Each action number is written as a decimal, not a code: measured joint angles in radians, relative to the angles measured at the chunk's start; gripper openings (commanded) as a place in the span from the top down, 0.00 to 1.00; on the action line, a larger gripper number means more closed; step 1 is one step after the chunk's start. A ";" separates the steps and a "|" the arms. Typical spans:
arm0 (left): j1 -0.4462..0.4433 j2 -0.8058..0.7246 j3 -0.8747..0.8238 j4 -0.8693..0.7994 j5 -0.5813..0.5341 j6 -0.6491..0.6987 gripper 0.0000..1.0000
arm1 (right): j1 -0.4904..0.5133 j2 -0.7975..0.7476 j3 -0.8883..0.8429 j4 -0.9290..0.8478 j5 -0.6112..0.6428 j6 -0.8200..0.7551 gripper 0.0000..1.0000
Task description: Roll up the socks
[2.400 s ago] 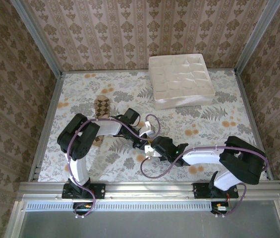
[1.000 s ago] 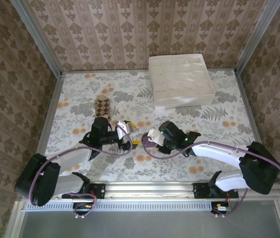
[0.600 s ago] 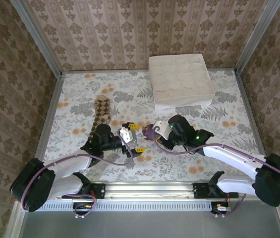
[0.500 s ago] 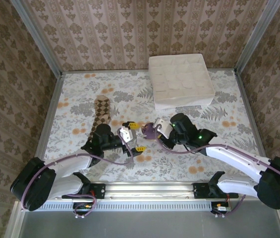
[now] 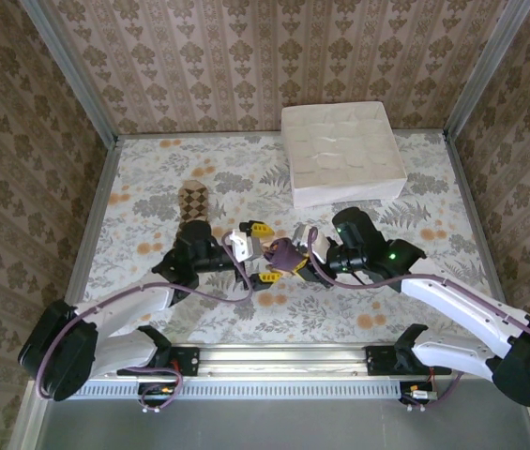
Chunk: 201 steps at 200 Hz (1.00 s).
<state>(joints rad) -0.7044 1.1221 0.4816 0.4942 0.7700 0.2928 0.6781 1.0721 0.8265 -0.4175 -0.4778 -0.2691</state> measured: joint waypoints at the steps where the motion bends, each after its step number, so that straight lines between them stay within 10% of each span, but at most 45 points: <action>1: 0.000 -0.002 0.002 -0.005 0.003 0.001 0.00 | -0.001 0.000 0.002 -0.001 -0.004 0.000 1.00; 130: 0.058 -0.090 0.158 -0.315 0.267 0.070 0.18 | -0.034 0.095 0.153 -0.137 -0.404 -0.021 1.00; 201: 0.059 -0.089 0.193 -0.397 0.369 0.077 0.90 | -0.045 0.134 0.170 -0.159 -0.483 -0.046 1.00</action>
<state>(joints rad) -0.6453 1.0328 0.6750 0.0975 1.1389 0.3695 0.6327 1.2057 0.9962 -0.5766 -0.9604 -0.3149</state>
